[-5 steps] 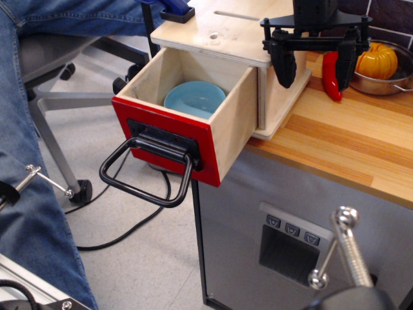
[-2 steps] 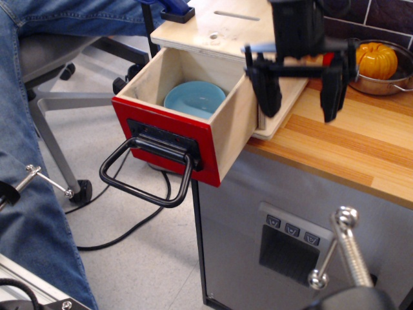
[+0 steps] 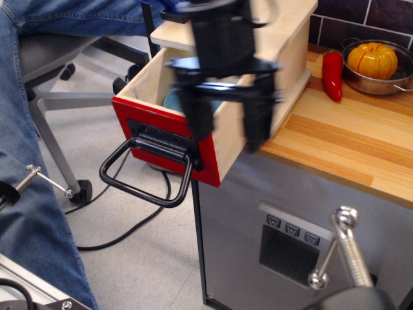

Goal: Close drawer of box

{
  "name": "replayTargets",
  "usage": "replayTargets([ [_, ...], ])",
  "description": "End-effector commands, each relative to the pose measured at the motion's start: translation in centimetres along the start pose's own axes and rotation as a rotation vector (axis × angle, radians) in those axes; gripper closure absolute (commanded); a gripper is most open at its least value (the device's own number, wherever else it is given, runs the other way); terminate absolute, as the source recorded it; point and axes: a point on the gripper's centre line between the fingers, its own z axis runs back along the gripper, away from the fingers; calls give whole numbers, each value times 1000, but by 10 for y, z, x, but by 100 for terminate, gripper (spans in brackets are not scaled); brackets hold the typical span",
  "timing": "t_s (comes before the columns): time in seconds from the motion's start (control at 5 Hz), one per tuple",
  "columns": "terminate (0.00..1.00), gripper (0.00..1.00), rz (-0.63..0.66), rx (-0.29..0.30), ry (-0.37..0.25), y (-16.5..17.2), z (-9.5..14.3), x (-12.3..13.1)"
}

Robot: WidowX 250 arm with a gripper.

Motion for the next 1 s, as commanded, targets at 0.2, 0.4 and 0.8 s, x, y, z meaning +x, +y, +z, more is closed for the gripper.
replayTargets([
  [0.2,0,0,-126,74,49,57,14,-14],
  [0.4,0,0,-148,135,17,78,13,-5],
  [0.8,0,0,-56,157,-59,91,0,20],
])
